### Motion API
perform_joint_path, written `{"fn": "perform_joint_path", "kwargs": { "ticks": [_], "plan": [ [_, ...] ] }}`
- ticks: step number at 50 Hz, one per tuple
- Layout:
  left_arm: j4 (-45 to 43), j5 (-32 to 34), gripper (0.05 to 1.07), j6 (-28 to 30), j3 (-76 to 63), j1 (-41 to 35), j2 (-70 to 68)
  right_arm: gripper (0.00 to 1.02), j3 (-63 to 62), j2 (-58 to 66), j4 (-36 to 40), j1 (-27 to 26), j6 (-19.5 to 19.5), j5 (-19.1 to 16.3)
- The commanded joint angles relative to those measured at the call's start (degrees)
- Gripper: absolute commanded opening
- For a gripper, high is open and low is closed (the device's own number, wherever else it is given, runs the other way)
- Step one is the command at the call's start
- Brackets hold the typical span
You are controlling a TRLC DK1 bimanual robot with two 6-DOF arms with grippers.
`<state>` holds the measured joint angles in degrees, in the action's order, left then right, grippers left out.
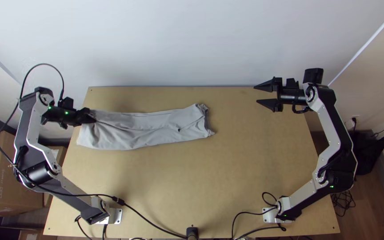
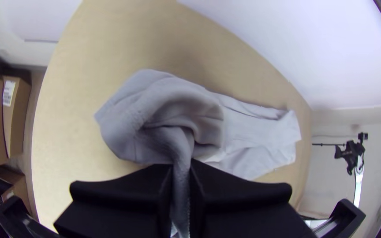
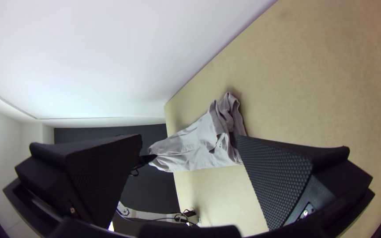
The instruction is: Fold the t-shirt
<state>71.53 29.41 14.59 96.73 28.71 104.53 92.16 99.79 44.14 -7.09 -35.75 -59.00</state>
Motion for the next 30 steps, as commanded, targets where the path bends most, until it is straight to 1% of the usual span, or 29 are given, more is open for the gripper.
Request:
{"fn": "perform_joint_path", "kwargs": {
  "ticks": [1, 13, 17, 23, 30],
  "plan": [
    [3.1, 1.4, 0.08, -1.1, 3.4, -5.5, -3.5, 0.98, -1.5, -2.1, -0.4, 0.3, -0.2, -0.7],
    [2.4, 1.3, 0.08, -10.1, 7.8, -21.2, -3.0, 0.98, -1.9, -3.5, -0.4, -0.8, -0.5, -0.7],
    [1.1, 1.3, 0.08, -14.2, 9.2, -25.1, -0.7, 0.98, -2.4, -4.3, -0.4, -1.3, -0.5, -0.7],
    [-1.0, 0.8, 0.08, -18.7, 11.3, -30.9, 2.3, 0.98, -4.1, -5.7, -0.4, -2.0, -0.4, -0.7],
    [-5.3, -0.7, 0.08, -23.0, 13.7, -36.5, 5.4, 0.98, -6.9, -7.7, -0.4, -3.4, 0.2, -0.6]
  ]
}}
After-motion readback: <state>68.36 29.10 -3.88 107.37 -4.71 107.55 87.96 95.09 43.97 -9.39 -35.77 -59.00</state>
